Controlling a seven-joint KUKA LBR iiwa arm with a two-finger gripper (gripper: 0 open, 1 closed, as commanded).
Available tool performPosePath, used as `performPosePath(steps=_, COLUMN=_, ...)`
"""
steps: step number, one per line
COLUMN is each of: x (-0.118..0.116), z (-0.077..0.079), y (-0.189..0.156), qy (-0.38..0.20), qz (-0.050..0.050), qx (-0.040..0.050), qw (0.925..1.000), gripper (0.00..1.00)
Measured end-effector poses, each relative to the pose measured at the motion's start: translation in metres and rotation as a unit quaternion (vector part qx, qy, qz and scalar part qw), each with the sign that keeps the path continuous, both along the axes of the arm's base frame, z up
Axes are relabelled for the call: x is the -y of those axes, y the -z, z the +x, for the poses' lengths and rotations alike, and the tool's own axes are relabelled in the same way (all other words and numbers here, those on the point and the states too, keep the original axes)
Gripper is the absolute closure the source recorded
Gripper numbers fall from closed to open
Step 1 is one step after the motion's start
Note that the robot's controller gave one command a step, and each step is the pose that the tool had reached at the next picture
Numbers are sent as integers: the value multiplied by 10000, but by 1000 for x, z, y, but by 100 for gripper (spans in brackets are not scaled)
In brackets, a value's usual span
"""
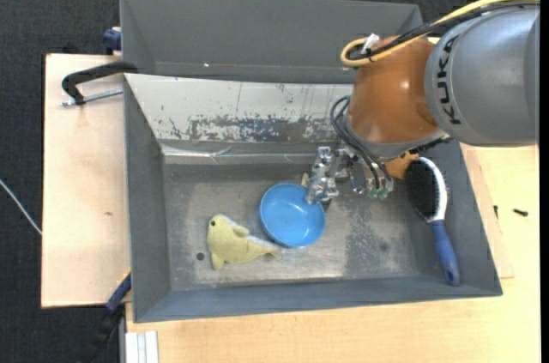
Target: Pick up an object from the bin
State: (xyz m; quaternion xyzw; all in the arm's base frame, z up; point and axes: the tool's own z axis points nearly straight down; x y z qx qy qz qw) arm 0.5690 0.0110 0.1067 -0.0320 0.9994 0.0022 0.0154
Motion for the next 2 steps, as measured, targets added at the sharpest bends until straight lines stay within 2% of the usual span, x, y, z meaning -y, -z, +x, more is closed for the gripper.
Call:
performPosePath(steps=1, x=8, z=9, y=-102, qy=-1873, qz=-58, qx=-93, qw=9822, gripper=100)
performPosePath(steps=2, x=8, z=8, y=-100, qy=-1871, qz=-52, qx=-110, qw=9823, gripper=0)
